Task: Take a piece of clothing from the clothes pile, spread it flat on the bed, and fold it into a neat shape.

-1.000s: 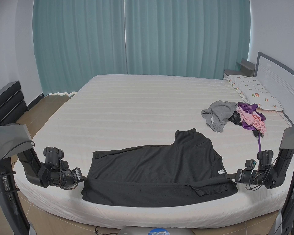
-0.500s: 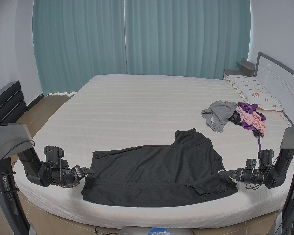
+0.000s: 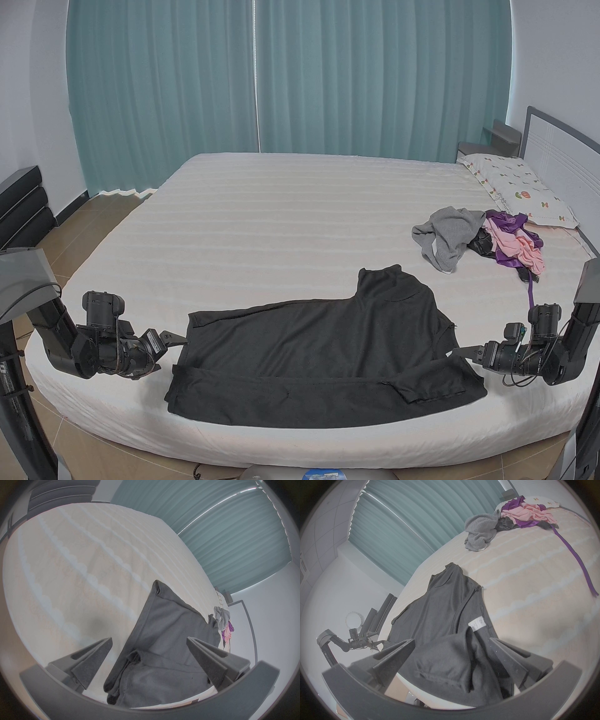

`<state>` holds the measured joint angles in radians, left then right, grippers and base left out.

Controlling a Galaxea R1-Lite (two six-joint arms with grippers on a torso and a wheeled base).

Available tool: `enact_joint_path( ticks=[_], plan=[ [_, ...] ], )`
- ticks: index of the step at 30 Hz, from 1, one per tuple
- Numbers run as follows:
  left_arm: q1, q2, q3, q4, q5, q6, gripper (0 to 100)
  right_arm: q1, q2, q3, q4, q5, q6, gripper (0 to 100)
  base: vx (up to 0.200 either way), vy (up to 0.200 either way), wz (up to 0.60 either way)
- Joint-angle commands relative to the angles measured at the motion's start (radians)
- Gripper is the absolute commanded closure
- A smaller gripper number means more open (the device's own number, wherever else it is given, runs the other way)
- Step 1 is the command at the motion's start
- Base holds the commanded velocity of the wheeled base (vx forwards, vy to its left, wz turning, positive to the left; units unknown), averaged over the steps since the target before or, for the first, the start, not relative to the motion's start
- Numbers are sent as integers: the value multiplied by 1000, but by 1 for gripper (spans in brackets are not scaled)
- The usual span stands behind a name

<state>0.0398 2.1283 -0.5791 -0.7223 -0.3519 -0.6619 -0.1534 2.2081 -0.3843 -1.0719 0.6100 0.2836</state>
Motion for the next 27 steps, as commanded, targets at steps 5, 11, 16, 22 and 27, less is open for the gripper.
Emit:
enact_joint_path(
  ticks=[5, 11, 16, 22, 27],
  plan=[
    [0, -14, -5, 0, 1, -1, 0, 0, -4, 1, 0, 1, -1, 0, 0, 0, 0],
    [-8, -30, -31, 4, 1, -4, 0, 0, -5, -1, 0, 1, -1, 0, 0, 0, 0],
    [-43, -19, -139, 18, 4, -31, 0, 0, -8, -2, 0, -1, 0, 0, 0, 0, 0],
    [-101, 53, -367, 189, 11, -39, 0, 0, -8, -4, 0, -3, -1, 0, 0, 0, 0],
    [-150, 145, -519, 270, 39, -54, 0, 2, -7, -2, 0, -3, -1, 0, 0, 0, 0]
  ],
)
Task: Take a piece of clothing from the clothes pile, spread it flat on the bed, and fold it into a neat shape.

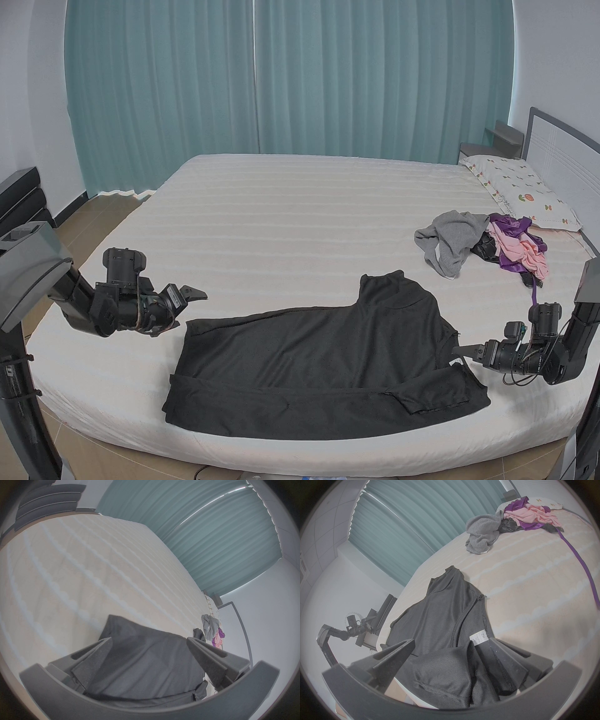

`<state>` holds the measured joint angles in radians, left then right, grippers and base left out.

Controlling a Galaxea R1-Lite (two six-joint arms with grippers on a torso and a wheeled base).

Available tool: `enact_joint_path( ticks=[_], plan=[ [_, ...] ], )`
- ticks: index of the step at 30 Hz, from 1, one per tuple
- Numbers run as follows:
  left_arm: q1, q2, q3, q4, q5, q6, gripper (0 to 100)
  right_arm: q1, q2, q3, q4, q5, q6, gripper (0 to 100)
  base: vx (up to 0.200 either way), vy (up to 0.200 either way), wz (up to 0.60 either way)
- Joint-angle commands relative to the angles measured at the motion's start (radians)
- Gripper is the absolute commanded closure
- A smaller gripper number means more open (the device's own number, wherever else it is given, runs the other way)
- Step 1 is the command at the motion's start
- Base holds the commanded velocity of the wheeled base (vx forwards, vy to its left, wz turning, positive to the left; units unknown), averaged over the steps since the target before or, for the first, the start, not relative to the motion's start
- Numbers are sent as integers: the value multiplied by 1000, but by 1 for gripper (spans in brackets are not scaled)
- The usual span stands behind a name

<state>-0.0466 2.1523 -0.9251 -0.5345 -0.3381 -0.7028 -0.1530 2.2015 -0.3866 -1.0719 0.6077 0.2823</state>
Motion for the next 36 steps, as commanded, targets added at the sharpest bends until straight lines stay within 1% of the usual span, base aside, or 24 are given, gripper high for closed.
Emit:
enact_joint_path(
  ticks=[1, 7, 14, 18, 19, 20, 21, 24, 26, 28, 29, 30, 33, 36],
  plan=[
    [-73, 136, -190, 87, 36, -14, 0, 1, 1, 0, 0, 0, 0, 0, 0, 0, 0],
    [-119, 248, -253, 83, 97, -7, 0, 4, 3, 0, 0, -2, -2, 0, 0, 0, 0],
    [-121, 267, -279, 88, 100, -9, 0, 4, 6, 0, 0, -2, 0, 0, 0, 0, 0],
    [-116, 317, -359, 88, 143, -12, 0, 6, 6, 2, 0, -2, 0, 0, 0, 0, 0],
    [-116, 317, -359, 88, 143, -12, 0, 6, 6, 2, 0, -2, 0, 0, 0, 0, 0],
    [-114, 347, -394, 88, 182, -12, 0, 6, 6, 2, 0, -2, 0, 0, 0, 0, 0],
    [-114, 357, -408, 87, 202, -12, 0, 6, 4, 2, 0, -2, -2, 0, 0, 0, 0],
    [-113, 377, -443, 80, 234, -17, 0, 6, 6, 0, 0, -3, -2, 0, 0, 0, 0],
    [-107, 394, -483, 68, 266, -60, 0, 6, 9, -2, 0, -3, -2, 0, 0, 0, 0],
    [-98, 402, -508, 34, 298, -113, 0, 6, 11, -2, 0, -3, -2, 0, 0, 0, 0],
    [-96, 402, -508, 30, 300, -116, 0, 6, 11, -2, 0, -3, -2, 0, 0, 0, 0],
    [-85, 399, -503, -29, 307, -150, 0, 6, 11, -3, 0, -3, -2, 0, 0, 0, 0],
    [-67, 393, -480, -142, 309, -202, 0, 6, 12, -3, 0, -5, -2, 0, 0, 0, 0],
    [-52, 385, -448, -237, 309, -227, 0, 6, 12, -2, 0, -3, -2, 0, 0, 0, 0]
  ],
)
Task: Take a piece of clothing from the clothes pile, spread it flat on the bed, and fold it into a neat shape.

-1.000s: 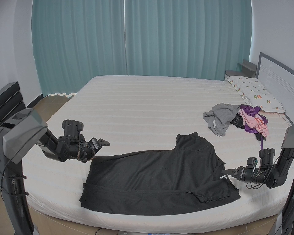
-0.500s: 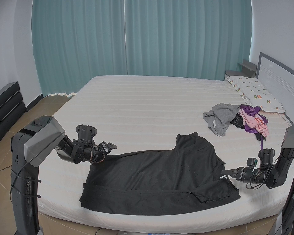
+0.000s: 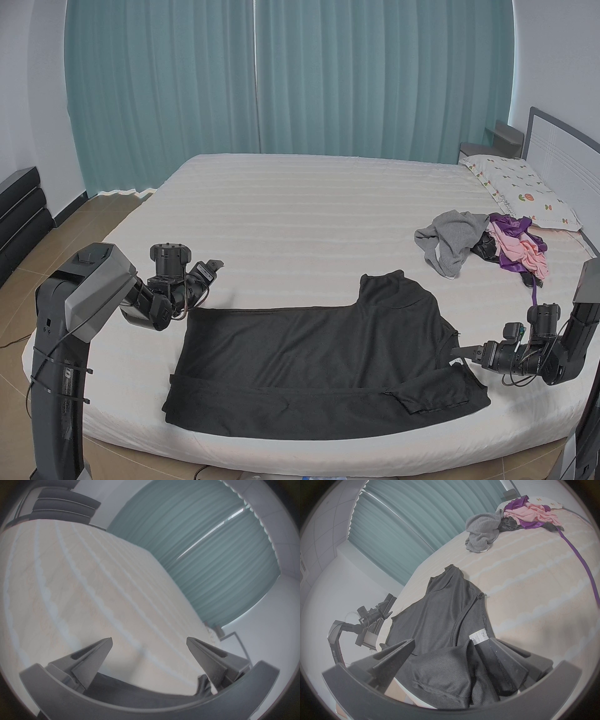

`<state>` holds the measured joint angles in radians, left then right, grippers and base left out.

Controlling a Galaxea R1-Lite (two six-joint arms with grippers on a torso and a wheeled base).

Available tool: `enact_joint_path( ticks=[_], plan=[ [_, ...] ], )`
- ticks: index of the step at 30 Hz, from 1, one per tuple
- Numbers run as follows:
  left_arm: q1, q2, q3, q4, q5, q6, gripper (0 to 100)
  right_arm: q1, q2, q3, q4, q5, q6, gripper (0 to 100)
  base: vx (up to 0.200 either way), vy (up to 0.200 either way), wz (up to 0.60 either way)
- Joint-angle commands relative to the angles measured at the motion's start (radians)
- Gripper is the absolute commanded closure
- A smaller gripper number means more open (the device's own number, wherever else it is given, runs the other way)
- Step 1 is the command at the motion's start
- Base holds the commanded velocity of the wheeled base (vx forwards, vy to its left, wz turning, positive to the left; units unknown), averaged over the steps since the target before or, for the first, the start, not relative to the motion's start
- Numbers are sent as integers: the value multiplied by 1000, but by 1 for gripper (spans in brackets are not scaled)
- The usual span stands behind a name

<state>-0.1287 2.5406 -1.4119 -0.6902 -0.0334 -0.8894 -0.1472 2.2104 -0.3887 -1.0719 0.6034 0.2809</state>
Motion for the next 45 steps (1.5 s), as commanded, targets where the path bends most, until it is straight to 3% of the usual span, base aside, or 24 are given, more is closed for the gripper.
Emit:
enact_joint_path(
  ticks=[1, 7, 11, 14, 16, 21, 27, 30, 45],
  plan=[
    [32, -5, 41, -83, 4, -40, 0, 0, 3, 1, 0, 1, 0, 0, 0, 0, 0],
    [63, -89, 145, -111, -40, -45, 0, -2, 3, 4, 0, 1, 0, 0, 0, 0, 0],
    [69, -148, 241, -107, -175, -43, 0, 0, 3, 4, 0, -1, 0, 0, 0, 0, 0],
    [80, -155, 257, -107, -227, -34, 0, -2, 3, 5, 0, -1, 0, 0, 0, 0, 0],
    [83, -151, 254, -109, -229, -29, 0, 0, 3, 5, 0, -1, 0, 0, 0, 0, 0],
    [98, -100, 251, -111, -229, 125, 0, 0, 3, 5, 0, -1, 0, 0, 0, 0, 0],
    [106, -74, 251, -109, -235, 213, 0, 0, 5, 5, 0, -1, 0, 0, 0, 0, 0],
    [115, -56, 263, -107, -244, 305, 0, 0, 6, 5, 0, -1, 0, 0, 0, 0, 0],
    [116, -2, 254, -114, -273, 406, 0, 11, 12, 5, 0, -1, -2, 0, 0, 0, 0]
  ],
)
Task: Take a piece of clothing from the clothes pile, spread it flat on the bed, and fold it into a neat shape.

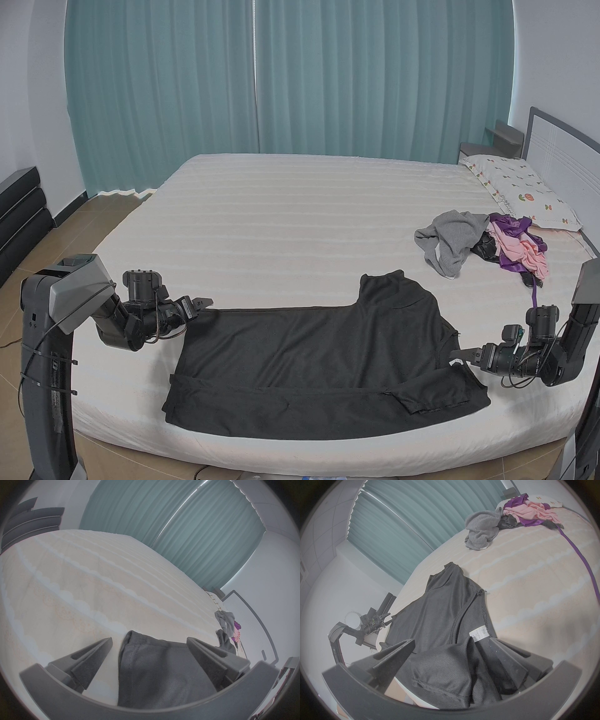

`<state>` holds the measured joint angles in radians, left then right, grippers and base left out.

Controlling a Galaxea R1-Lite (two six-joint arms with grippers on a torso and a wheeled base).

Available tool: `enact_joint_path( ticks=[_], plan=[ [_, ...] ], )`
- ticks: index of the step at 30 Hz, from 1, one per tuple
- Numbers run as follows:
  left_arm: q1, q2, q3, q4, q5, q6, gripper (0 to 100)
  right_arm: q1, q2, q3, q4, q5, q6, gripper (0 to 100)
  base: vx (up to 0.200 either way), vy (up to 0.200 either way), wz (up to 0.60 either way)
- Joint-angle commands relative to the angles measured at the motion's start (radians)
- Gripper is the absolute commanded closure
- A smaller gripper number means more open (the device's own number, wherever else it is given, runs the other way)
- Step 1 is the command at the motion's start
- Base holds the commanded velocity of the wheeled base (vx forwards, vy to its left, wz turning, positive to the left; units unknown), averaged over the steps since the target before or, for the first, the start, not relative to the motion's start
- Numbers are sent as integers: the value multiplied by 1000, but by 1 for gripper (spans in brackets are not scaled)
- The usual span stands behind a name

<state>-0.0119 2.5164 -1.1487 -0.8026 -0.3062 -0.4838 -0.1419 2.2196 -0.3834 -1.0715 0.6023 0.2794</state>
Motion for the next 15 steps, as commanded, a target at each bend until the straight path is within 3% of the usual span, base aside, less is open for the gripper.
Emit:
enact_joint_path(
  ticks=[1, 4, 5, 15],
  plan=[
    [0, 22, -9, -1, -1, 1, 0, 5, 3, 0, -1, 1, 0, 0, 0, 0, 0],
    [1, 32, -26, -4, 1, -4, 0, 5, 3, -2, -1, 1, 0, 0, 0, 0, 0],
    [3, 32, -26, -4, -1, -4, 100, 5, 3, -2, -1, 1, 0, 0, 0, 0, 0],
    [13, 16, -11, -9, 15, -13, 100, 10, 3, -14, -1, 1, 3, 0, 0, 0, 0]
  ],
)
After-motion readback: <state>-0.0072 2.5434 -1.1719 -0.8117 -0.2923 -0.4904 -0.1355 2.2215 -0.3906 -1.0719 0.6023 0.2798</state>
